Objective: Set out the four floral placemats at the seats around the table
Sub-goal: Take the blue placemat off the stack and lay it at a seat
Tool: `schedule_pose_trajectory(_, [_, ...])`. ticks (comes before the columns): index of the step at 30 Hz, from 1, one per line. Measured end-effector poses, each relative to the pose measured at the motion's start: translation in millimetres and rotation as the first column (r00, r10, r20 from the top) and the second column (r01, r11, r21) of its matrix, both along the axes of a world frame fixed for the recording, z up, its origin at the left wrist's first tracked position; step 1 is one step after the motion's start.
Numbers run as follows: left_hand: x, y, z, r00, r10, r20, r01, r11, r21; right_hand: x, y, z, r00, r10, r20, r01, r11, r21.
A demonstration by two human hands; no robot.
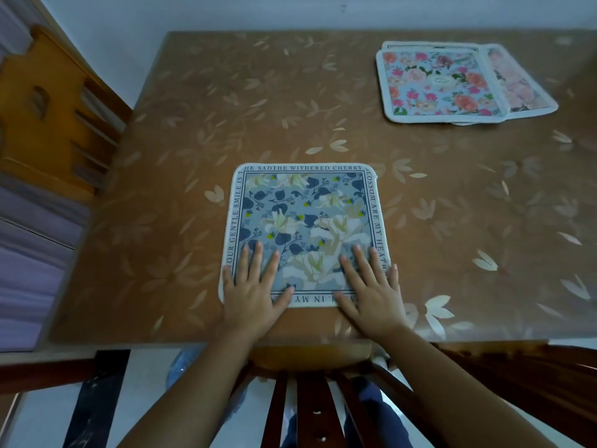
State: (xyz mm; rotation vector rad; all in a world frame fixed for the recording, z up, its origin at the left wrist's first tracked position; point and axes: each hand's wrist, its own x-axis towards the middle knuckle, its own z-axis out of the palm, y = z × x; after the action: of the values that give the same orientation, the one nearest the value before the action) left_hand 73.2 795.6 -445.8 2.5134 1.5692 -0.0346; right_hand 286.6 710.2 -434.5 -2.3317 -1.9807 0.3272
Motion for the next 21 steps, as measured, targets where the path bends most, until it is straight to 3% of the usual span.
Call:
schedule_pose_trajectory(4, [-1,-10,1,0.999,0.003,-0.033,-0.004,1.000,-0.027,-7,-3,2,0.999,-0.004,0.043,0.006,0.998,-0.067])
schedule_pose_trajectory(8, [2,-17,5,1.000,0.014,-0.012,-0.015,0.998,-0.055,-13,-9,8,0.998,0.001,-0.059,-0.006,0.996,-0.084])
schedule_pose_trajectory(15, [19,-48,32,0.961,0.115,0.252,-0.087,0.989,-0.119,-1,-28,39,0.983,0.050,-0.174,-0.061,0.996,-0.059])
schedule_pose_trajectory(21, [68,-99,66,0.962,0.025,0.273,-0.022,1.000,-0.011,35,-59,81,0.984,0.156,-0.090,-0.153,0.987,0.048])
